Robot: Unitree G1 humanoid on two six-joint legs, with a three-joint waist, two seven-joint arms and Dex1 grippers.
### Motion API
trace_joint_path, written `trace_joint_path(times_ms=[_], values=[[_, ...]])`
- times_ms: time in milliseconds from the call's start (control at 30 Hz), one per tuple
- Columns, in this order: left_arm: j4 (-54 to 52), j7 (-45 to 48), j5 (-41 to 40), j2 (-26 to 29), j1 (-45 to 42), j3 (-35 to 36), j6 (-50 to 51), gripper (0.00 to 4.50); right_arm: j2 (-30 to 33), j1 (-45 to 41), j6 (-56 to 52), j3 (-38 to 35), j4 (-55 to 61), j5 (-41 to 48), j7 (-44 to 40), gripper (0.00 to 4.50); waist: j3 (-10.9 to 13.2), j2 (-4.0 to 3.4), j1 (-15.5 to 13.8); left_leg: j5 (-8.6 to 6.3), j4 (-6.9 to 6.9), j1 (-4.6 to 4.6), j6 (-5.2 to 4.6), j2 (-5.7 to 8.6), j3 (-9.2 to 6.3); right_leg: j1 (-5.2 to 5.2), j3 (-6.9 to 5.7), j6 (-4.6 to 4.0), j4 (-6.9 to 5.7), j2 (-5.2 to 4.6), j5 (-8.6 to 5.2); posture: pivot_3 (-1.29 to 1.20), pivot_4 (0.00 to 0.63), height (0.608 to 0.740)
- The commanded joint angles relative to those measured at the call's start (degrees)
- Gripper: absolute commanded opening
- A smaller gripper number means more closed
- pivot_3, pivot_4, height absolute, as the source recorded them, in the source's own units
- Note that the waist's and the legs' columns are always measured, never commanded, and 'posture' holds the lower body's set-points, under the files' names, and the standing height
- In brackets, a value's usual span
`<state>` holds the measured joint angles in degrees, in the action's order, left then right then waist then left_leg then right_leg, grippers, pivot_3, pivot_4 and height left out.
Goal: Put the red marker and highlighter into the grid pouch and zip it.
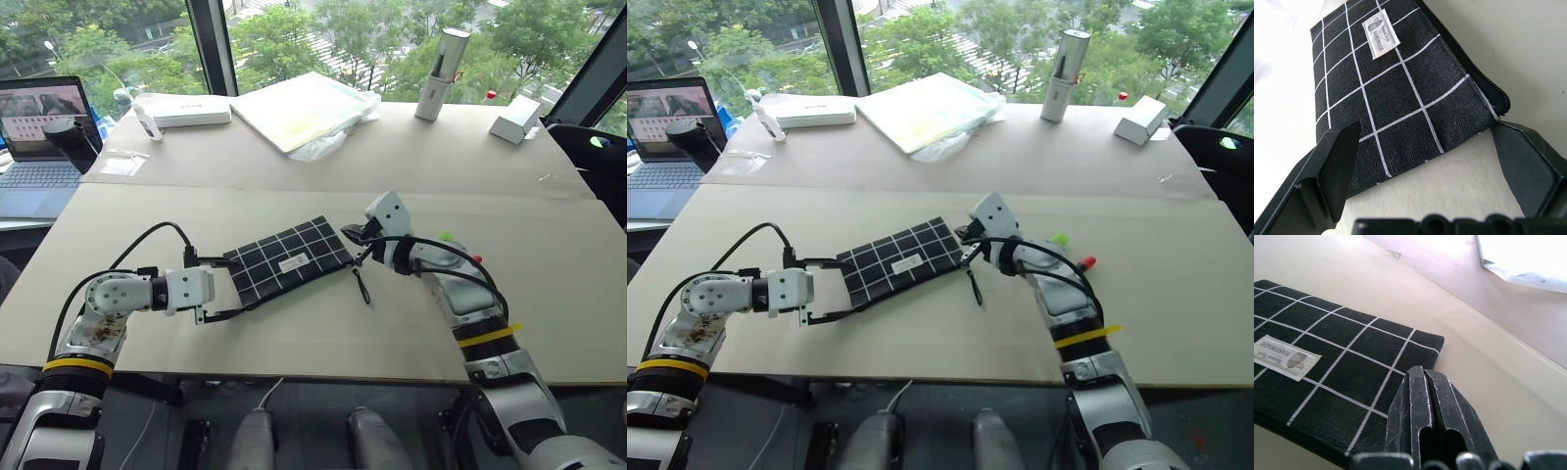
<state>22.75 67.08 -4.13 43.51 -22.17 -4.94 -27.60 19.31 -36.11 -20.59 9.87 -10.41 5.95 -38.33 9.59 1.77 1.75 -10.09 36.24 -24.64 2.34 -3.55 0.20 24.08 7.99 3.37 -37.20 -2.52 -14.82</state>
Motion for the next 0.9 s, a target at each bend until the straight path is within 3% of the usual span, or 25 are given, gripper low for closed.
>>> trace_joint_path(times_ms=[33, 233, 433, 900], values=[[-0.6, 1.1, 1.1, -0.1, 0.2, -2.2, 0.5, 4.5, -0.4, 2.0, 0.1, 2.1, 1.4, -0.8, -0.9, 0.07, 0.0, 0.0, 0.0, 0.0, 0.01, 0.0, 0.0, 0.0, 0.0, -0.01, -0.01, 0.0, 0.0, 0.0, 0.0, 0.0, 0.15, 0.74], [-0.6, 0.8, 1.1, -0.2, 0.0, -2.5, 0.4, 4.5, 1.8, 2.4, 5.3, 7.5, -7.3, -9.8, 1.5, 0.07, -0.1, 0.01, 0.0, 0.0, 0.02, 0.02, 0.0, 0.0, -0.01, -0.04, -0.02, 0.0, 0.01, 0.0, 0.0, 0.0, 0.15, 0.74], [-0.6, -0.2, 1.3, -1.2, -0.3, -3.2, 0.0, 4.5, 2.2, 1.8, 7.9, 7.9, -9.0, -11.3, 0.9, 0.07, -0.5, 0.02, -0.1, 0.0, 0.03, 0.13, 0.0, 0.0, -0.05, -0.18, -0.09, 0.0, 0.02, 0.0, 0.0, 0.0, 0.15, 0.74], [14.5, -15.8, 16.8, -8.0, -7.7, -9.8, -17.3, 4.5, 0.6, 1.6, 8.8, 6.8, -10.5, -10.4, 0.0, 0.07, -0.8, -0.05, -1.3, 0.0, 0.0, 1.39, 0.0, 0.03, -0.19, -1.62, -0.22, 0.35, 0.18, 0.0, -0.32, 0.0, 0.15, 0.74]])
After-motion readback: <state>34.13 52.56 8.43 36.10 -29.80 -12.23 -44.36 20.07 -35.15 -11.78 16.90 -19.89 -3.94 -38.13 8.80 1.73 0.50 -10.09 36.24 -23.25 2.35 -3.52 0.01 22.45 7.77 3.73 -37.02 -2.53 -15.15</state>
